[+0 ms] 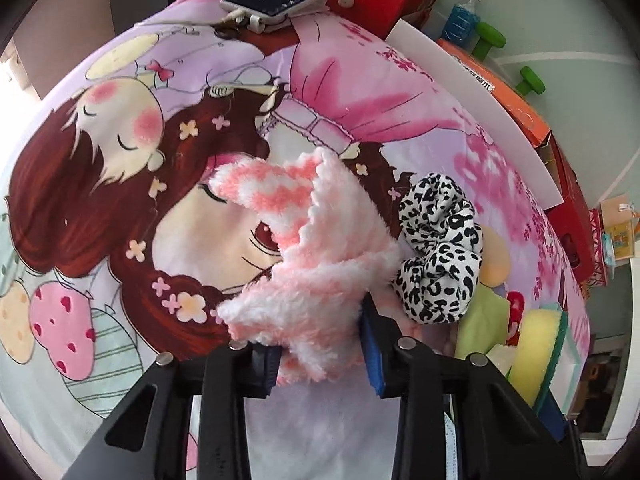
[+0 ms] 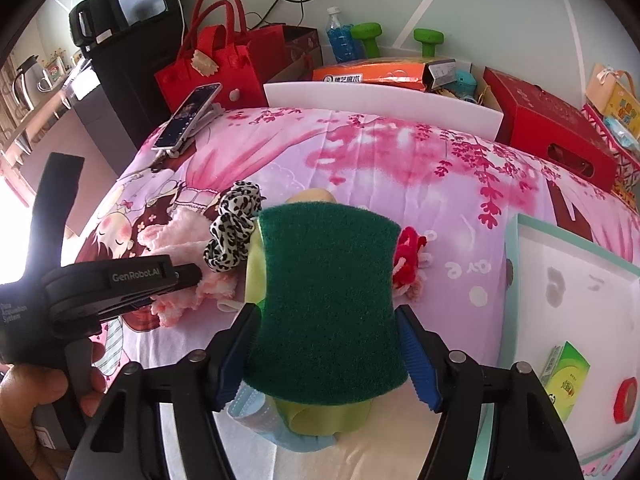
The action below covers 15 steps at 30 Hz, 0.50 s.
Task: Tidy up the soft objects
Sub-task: 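Carry towel and sponge into the white tray and open both grippers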
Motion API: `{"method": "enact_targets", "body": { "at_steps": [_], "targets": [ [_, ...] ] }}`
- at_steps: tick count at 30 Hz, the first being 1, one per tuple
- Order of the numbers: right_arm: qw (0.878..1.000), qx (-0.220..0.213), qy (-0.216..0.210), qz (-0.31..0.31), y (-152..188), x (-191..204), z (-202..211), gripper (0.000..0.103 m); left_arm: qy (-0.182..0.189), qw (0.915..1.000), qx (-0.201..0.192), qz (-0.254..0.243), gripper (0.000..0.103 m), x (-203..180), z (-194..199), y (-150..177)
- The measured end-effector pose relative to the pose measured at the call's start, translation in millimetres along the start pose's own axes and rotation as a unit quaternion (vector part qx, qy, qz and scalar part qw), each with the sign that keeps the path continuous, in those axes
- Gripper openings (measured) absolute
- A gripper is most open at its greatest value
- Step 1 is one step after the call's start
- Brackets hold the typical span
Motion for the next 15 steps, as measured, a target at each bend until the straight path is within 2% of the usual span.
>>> {"method": "enact_targets", "body": {
  "at_steps": [4,15],
  "targets": [
    [1.0,0.004,0.0,-0.001,1.2,-0.9,-1.6,0.071,0.003,0.9999,-0.003,-0.011,0.027,-2.6,1.2,0.0],
    [1.0,0.007,-0.007,-0.008,2.2,-4.3,-4.1,0.071,0.016,0.9995,-0.025,-0.015,0.019,-3.8,9.5,-5.0]
  ]
}}
Point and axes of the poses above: each gripper's, at about its wrist camera, not at the fingertips, and z roughly against the way its jaws point, x to its left, y to its underside, the point moved 1 cm from there along -z, roughly the way its jaws point, and after that the axes turned 5 degrees about y, right-handed, at the moved point
